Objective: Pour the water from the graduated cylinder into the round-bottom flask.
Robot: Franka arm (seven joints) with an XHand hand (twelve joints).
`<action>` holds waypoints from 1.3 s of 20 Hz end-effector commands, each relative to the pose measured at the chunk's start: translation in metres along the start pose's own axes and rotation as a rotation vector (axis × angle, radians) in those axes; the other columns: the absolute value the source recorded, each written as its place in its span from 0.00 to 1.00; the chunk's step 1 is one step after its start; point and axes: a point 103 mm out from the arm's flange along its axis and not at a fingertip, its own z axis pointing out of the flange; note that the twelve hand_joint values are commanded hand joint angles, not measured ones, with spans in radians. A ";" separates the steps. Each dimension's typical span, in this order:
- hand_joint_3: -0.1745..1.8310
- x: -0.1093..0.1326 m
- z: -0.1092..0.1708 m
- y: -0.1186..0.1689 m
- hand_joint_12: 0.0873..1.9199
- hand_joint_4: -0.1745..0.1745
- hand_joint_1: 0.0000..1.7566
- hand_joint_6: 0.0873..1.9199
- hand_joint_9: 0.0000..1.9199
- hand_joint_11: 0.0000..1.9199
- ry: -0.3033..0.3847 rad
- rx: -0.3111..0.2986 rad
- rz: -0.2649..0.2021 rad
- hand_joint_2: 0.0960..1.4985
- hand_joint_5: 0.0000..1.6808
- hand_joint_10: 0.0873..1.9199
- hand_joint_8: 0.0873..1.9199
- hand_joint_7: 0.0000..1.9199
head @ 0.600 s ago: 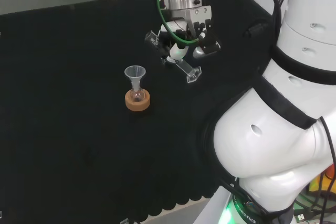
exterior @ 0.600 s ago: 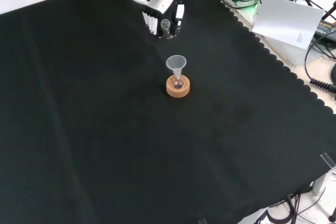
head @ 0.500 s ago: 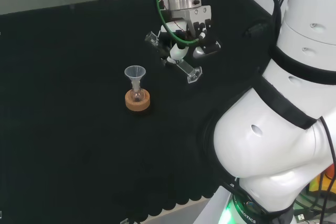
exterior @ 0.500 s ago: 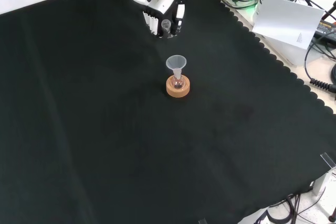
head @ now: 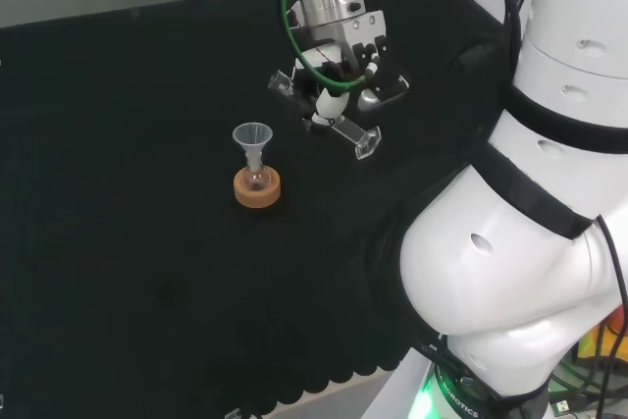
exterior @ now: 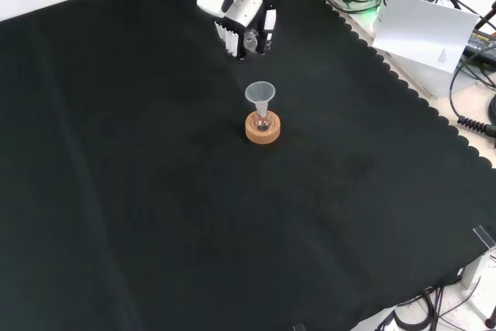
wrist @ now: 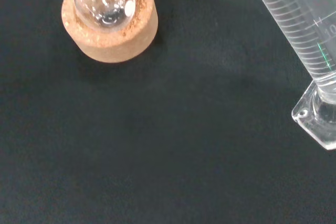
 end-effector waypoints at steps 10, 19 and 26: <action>0.09 0.016 0.000 0.013 0.39 0.00 0.70 0.62 0.71 0.61 -0.205 0.210 0.075 0.78 0.49 0.01 0.62 0.44; 0.09 0.044 -0.002 0.019 0.39 0.00 0.70 0.62 0.71 0.61 -0.285 0.261 0.086 0.78 0.49 0.01 0.62 0.44; 0.09 0.048 -0.006 0.017 0.39 0.00 0.70 0.62 0.71 0.61 -0.310 0.287 0.106 0.78 0.49 0.01 0.62 0.44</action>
